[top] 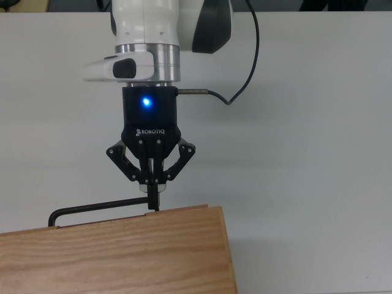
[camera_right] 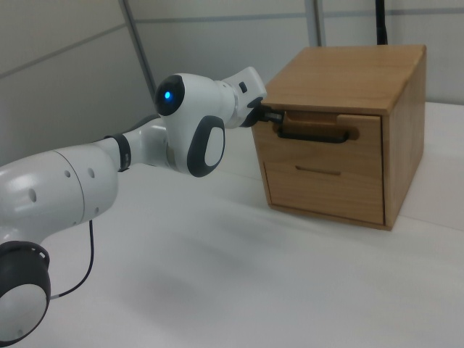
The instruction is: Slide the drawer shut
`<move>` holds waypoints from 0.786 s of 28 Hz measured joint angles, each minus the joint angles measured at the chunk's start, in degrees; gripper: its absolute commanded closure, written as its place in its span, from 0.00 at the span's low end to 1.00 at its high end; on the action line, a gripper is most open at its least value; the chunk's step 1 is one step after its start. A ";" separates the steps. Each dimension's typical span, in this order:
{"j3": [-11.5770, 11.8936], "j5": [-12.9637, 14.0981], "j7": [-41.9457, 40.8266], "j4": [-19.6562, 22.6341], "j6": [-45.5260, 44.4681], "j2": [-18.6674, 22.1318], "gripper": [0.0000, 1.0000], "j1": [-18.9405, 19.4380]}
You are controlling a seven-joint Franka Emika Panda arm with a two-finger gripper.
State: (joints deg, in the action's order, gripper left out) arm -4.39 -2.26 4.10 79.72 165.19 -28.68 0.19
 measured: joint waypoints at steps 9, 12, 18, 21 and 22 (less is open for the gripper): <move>0.04 2.50 0.00 -2.66 -21.90 6.42 1.00 -0.14; 0.06 3.60 0.00 -3.30 -31.15 10.02 0.99 -0.16; 0.18 5.71 0.01 -3.32 -42.33 15.50 0.53 -0.17; 0.48 5.78 0.05 -3.31 -49.26 17.67 0.16 -0.19; 0.57 5.78 0.05 -3.31 -50.91 18.15 0.01 -0.20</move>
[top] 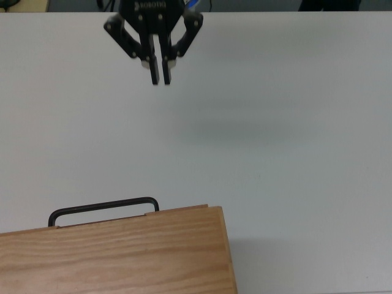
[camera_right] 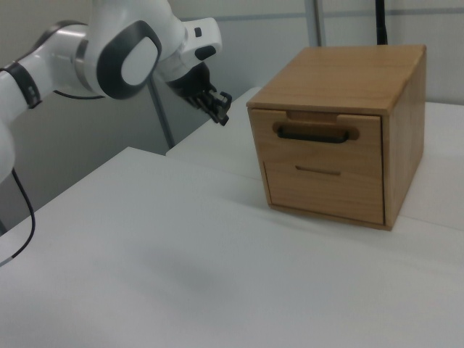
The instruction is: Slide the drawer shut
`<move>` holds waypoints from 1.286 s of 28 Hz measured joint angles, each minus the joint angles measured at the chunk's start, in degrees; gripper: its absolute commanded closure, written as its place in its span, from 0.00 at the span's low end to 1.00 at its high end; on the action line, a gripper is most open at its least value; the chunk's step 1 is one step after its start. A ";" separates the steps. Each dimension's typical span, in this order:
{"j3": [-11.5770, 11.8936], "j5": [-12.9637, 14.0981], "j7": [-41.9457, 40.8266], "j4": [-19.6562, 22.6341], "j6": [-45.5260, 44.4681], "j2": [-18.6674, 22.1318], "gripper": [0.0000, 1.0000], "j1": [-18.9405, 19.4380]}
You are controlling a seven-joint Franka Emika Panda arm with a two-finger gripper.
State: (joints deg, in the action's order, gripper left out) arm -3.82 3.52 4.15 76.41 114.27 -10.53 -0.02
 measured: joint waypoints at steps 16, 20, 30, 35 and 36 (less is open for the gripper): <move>1.10 -3.33 -2.24 0.06 -26.09 5.65 0.00 -4.44; 1.05 -4.88 -2.97 0.19 -29.85 5.71 0.00 -4.39; 0.78 -6.89 -4.76 0.35 -30.40 5.70 0.00 -4.22; 0.73 -6.90 -4.82 0.38 -30.40 5.67 0.00 -4.20; 0.73 -6.90 -4.83 0.38 -30.40 5.67 0.00 -4.20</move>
